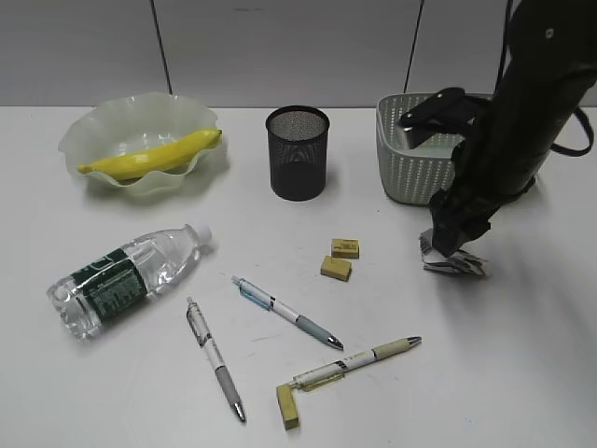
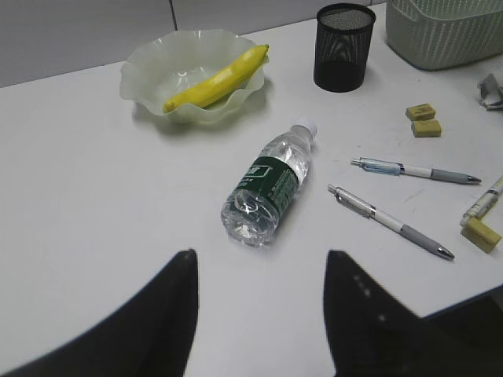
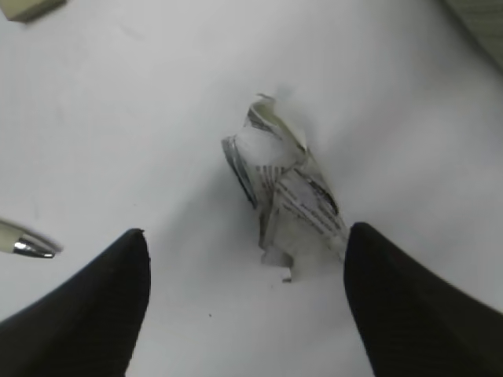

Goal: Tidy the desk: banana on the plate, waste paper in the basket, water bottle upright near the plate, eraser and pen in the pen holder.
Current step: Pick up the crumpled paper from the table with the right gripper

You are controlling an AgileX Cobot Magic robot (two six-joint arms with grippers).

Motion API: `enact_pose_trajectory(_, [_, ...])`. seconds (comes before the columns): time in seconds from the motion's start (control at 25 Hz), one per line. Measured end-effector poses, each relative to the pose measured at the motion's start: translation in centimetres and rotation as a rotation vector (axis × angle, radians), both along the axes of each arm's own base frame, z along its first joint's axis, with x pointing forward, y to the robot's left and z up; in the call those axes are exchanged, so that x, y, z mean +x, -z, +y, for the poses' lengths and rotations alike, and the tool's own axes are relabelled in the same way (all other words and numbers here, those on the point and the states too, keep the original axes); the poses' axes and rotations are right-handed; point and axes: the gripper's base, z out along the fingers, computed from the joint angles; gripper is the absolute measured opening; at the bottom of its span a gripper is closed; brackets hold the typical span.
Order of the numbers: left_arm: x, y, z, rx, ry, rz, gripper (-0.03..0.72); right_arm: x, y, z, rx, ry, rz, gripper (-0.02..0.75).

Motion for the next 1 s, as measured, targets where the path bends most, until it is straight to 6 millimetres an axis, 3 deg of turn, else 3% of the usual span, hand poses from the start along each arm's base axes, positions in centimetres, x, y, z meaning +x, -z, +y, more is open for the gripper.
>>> enact_pose_trajectory(0.24, [0.0, 0.0, 0.0, -0.001, 0.0, 0.0, 0.384, 1.7, 5.3, 0.0, -0.037, 0.014, 0.095, 0.594])
enact_pose_trajectory(0.44, [0.0, 0.0, 0.0, -0.001, 0.0, 0.0, 0.384, 3.0, 7.2, -0.4, -0.037, 0.043, 0.113, 0.578])
enact_pose_trajectory(0.56, [0.0, 0.0, 0.0, -0.001, 0.0, 0.0, 0.384, 3.1, 7.3, -0.5, -0.041, 0.045, 0.11, 0.453])
enact_pose_trajectory(0.64, [0.0, 0.0, 0.0, -0.001, 0.0, 0.0, 0.384, 3.1, 7.3, -0.6, -0.043, 0.05, 0.113, 0.267])
enact_pose_trajectory(0.68, [0.0, 0.0, 0.0, -0.001, 0.0, 0.0, 0.384, 3.0, 7.0, -0.6, -0.039, 0.054, 0.115, 0.146])
enact_pose_trajectory(0.76, [0.0, 0.0, 0.0, -0.001, 0.0, 0.0, 0.384, 2.9, 6.4, -0.6, -0.035, 0.06, 0.117, 0.062])
enact_pose_trajectory(0.88, [0.0, 0.0, 0.0, -0.001, 0.0, 0.0, 0.384, 2.7, 3.8, -0.6, -0.01, 0.067, 0.075, 0.056])
enact_pose_trajectory(1.0, [0.0, 0.0, 0.0, -0.001, 0.0, 0.0, 0.384, 2.1, -1.5, -0.5, 0.073, 0.087, -0.044, 0.056])
